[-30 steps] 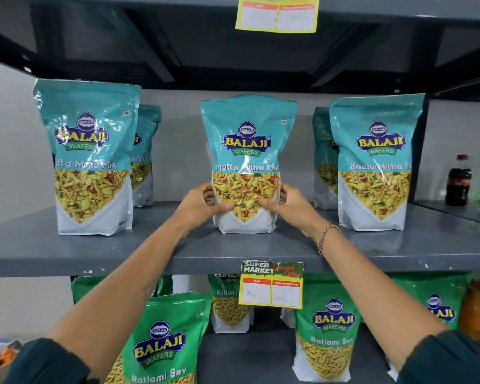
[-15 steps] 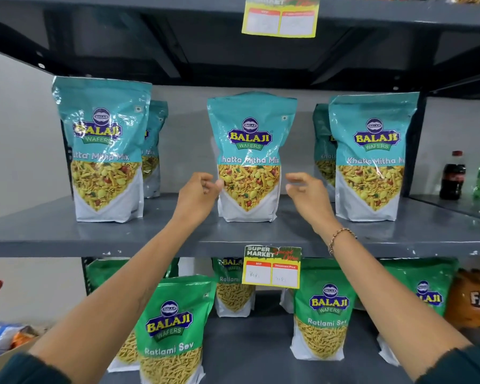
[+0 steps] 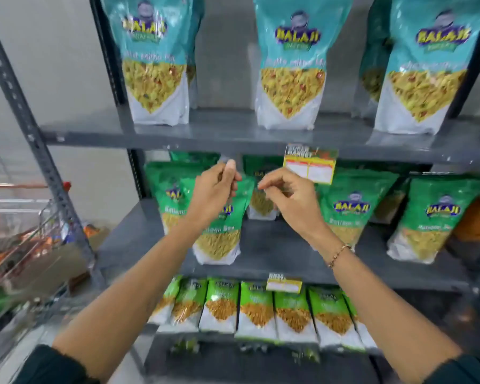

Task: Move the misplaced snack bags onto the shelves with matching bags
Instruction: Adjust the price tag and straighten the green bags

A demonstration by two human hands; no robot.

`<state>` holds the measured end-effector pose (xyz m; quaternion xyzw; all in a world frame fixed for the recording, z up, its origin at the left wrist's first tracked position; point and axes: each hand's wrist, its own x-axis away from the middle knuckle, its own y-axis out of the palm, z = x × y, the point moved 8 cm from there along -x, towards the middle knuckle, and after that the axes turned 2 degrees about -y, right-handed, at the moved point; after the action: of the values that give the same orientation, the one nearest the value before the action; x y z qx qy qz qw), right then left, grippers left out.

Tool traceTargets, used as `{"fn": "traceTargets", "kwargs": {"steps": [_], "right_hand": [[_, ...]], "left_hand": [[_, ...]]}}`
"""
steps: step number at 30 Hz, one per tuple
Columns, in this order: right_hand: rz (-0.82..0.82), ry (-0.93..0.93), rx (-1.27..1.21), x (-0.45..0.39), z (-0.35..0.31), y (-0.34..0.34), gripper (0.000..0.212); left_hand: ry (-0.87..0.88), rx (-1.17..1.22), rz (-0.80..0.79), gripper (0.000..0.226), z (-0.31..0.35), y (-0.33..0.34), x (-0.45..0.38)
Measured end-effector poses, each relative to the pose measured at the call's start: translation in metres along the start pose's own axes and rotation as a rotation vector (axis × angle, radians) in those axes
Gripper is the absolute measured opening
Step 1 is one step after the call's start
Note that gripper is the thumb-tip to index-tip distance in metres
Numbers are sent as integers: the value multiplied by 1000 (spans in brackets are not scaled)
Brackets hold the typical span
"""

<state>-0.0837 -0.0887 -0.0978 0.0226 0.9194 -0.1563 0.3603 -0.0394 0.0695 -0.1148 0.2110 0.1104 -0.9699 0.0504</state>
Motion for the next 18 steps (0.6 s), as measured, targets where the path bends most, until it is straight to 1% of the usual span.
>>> {"fn": "traceTargets", "kwargs": {"steps": [3, 6, 7, 9, 10, 11, 12, 13, 15, 18], "right_hand": [[-162, 182, 45, 36, 53, 33, 23], [-257, 387, 91, 71, 119, 57, 22], [-284, 451, 101, 81, 141, 63, 21], [-347, 567, 105, 95, 179, 73, 17], [-385, 624, 98, 101, 194, 79, 15], [-420, 674, 89, 105, 207, 84, 15], [-441, 713, 94, 109, 220, 89, 20], [-447, 732, 109, 109, 230, 92, 30], [-433, 727, 130, 104, 241, 99, 52], [-441, 720, 123, 94, 256, 115, 76]], "left_hand": [[-151, -78, -36, 37, -61, -7, 20], [-271, -228, -49, 32, -122, -15, 33], [-305, -264, -60, 26, -140, -19, 37], [-391, -339, -74, 7, -174, -26, 42], [-439, -373, -64, 19, -192, -32, 41], [-496, -393, -61, 36, -207, -37, 41], [-538, -388, -49, 50, -220, -41, 38], [-566, -379, -57, 60, -229, -43, 36], [-581, -348, -102, 75, -244, -40, 29], [-612, -335, -187, 84, -258, -33, 21]]}}
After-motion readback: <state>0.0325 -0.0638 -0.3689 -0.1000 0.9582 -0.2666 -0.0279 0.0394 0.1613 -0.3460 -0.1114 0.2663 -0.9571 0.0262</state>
